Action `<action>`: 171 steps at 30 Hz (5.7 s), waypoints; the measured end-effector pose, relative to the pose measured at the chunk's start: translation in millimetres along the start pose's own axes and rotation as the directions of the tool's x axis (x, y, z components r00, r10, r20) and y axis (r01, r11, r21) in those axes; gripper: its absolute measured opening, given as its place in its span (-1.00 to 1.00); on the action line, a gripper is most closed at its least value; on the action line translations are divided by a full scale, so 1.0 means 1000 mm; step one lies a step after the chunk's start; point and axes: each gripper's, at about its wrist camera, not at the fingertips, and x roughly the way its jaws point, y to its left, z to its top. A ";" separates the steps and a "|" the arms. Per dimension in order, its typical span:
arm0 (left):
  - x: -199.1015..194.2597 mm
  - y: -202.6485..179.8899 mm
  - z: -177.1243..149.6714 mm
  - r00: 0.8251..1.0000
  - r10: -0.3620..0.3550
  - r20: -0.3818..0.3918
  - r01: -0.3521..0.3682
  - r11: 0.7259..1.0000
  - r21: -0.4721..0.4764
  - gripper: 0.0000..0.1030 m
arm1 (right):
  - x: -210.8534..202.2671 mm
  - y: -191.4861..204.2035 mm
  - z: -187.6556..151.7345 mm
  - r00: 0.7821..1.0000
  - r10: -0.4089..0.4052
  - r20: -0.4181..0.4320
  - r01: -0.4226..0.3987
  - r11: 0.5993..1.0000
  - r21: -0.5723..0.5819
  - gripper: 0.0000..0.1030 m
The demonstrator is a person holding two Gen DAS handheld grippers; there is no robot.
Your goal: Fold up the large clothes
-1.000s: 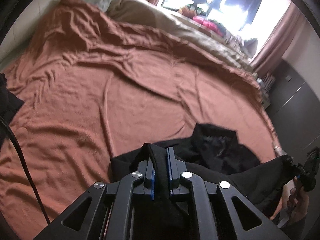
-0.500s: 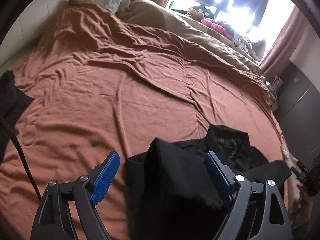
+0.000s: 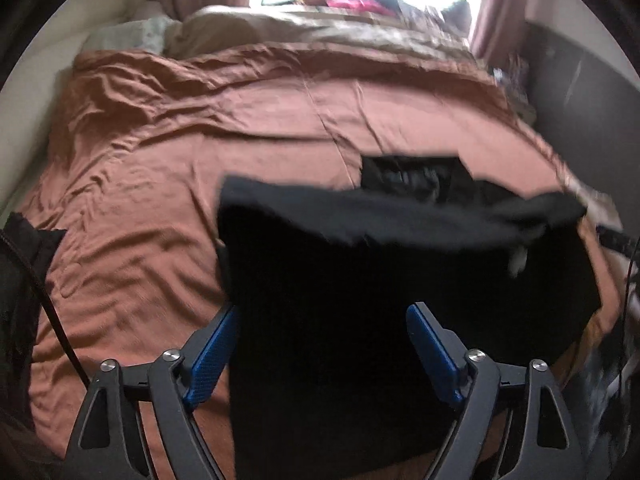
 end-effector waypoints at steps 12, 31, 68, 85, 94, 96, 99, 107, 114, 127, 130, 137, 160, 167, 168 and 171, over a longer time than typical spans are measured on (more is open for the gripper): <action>0.072 -0.016 0.010 0.978 0.155 -0.142 -0.135 0.981 0.142 0.39 | 0.078 0.030 0.026 0.952 -0.253 -0.170 0.224 0.960 -0.170 1.00; 0.103 0.015 0.093 0.988 0.145 -0.061 -0.143 0.989 0.034 0.33 | 0.124 0.020 0.077 0.972 -0.232 -0.034 0.228 0.969 -0.095 1.00; 0.096 0.103 0.044 0.998 0.018 -0.067 -0.033 0.970 -0.241 -0.94 | 0.136 -0.098 0.043 0.990 -0.091 -0.108 0.109 0.978 0.177 -0.96; 0.095 0.078 0.045 0.998 0.000 -0.066 -0.014 0.978 -0.209 -0.94 | 0.109 -0.105 0.024 0.989 -0.101 -0.106 0.121 0.971 0.206 -0.96; 0.059 0.092 0.014 0.996 -0.074 -0.049 0.054 0.944 -0.326 -0.07 | 0.058 -0.071 0.008 0.985 -0.169 -0.027 0.172 0.971 0.165 -0.72; 0.047 0.090 0.004 0.996 -0.085 -0.027 0.071 0.940 -0.334 0.31 | 0.046 -0.064 -0.001 0.989 -0.147 -0.002 0.145 0.975 0.166 0.27; 0.030 0.089 -0.015 0.996 -0.092 -0.007 0.084 0.934 -0.347 0.33 | 0.030 -0.052 -0.015 0.993 -0.109 0.037 0.101 0.982 0.162 0.96; -0.003 0.090 -0.062 0.991 -0.129 0.043 0.135 0.910 -0.391 0.33 | -0.006 -0.021 -0.059 0.992 -0.031 0.123 0.016 0.992 0.123 0.96; -0.003 0.093 -0.090 0.977 -0.211 0.029 0.202 0.874 -0.443 0.33 | 0.001 0.022 -0.089 0.995 0.036 0.098 -0.039 0.999 0.030 0.87; 0.012 0.092 -0.115 0.928 -0.372 0.016 0.325 0.788 -0.523 0.07 | 0.050 0.091 -0.096 0.991 0.131 -0.038 -0.134 0.987 -0.092 -0.27; 0.019 0.092 -0.109 0.926 -0.375 0.043 0.339 0.777 -0.531 -0.05 | 0.064 0.103 -0.093 0.989 0.130 -0.072 -0.138 0.983 -0.120 -0.35; 0.021 0.087 -0.116 0.937 -0.341 0.076 0.327 0.782 -0.531 -0.42 | 0.107 0.100 -0.085 0.985 0.016 -0.171 -0.042 0.988 -0.150 -0.54; 0.016 0.090 -0.136 0.951 -0.273 0.145 0.301 0.708 -0.639 -0.47 | 0.250 0.089 0.040 0.968 -0.167 -0.189 0.162 0.986 -0.043 -0.54; 0.016 0.092 -0.138 0.948 -0.280 0.149 0.307 0.695 -0.650 -0.47 | 0.276 0.081 0.058 0.968 -0.172 -0.184 0.177 0.984 0.009 -0.54; 0.016 0.092 -0.138 0.948 -0.282 0.150 0.310 0.694 -0.650 -0.47 | 0.282 0.082 0.062 0.966 -0.182 -0.184 0.185 0.983 0.000 -0.55; 0.016 0.093 -0.139 0.947 -0.282 0.152 0.312 0.701 -0.642 -0.48 | 0.291 0.080 0.071 0.960 -0.191 -0.205 0.197 0.980 0.007 -0.67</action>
